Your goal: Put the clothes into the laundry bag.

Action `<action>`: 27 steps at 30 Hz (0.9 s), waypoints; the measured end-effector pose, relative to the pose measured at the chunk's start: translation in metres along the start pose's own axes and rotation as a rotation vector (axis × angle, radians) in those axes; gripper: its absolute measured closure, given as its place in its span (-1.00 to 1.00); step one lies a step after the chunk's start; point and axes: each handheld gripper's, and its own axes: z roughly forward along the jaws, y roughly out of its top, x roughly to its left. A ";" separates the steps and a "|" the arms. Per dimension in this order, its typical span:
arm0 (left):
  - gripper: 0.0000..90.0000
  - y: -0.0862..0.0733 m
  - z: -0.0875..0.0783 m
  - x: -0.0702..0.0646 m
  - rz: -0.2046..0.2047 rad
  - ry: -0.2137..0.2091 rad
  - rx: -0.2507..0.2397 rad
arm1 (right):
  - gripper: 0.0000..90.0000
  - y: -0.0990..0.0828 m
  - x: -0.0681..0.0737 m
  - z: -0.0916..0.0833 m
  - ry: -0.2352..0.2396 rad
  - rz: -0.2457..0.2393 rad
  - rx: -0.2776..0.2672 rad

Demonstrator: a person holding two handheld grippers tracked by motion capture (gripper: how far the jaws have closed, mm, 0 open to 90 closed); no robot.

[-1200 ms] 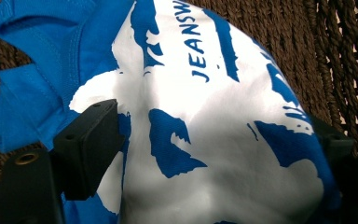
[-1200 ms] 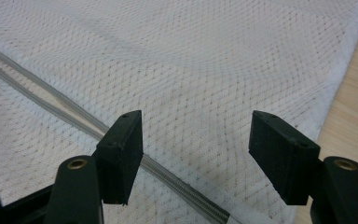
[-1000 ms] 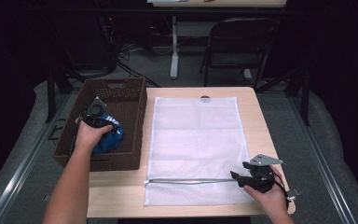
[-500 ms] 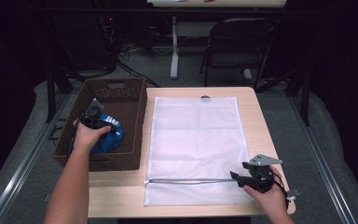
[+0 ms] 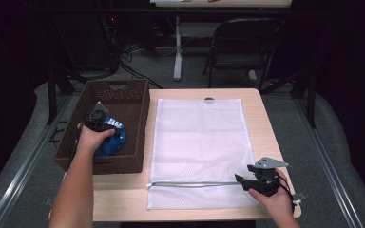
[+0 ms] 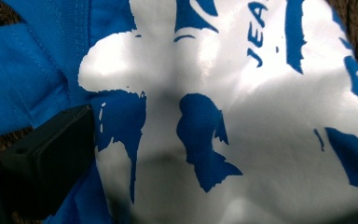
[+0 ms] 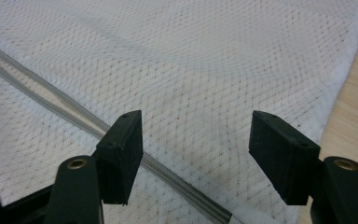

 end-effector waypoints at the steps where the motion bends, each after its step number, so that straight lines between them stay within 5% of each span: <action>1: -0.98 0.000 0.000 0.000 0.000 0.000 0.001 | -0.23 0.000 0.000 0.000 0.001 0.000 0.000; 27: -0.99 0.003 0.012 -0.001 -0.019 -0.018 0.051 | -0.23 0.000 0.000 -0.001 -0.001 -0.001 -0.005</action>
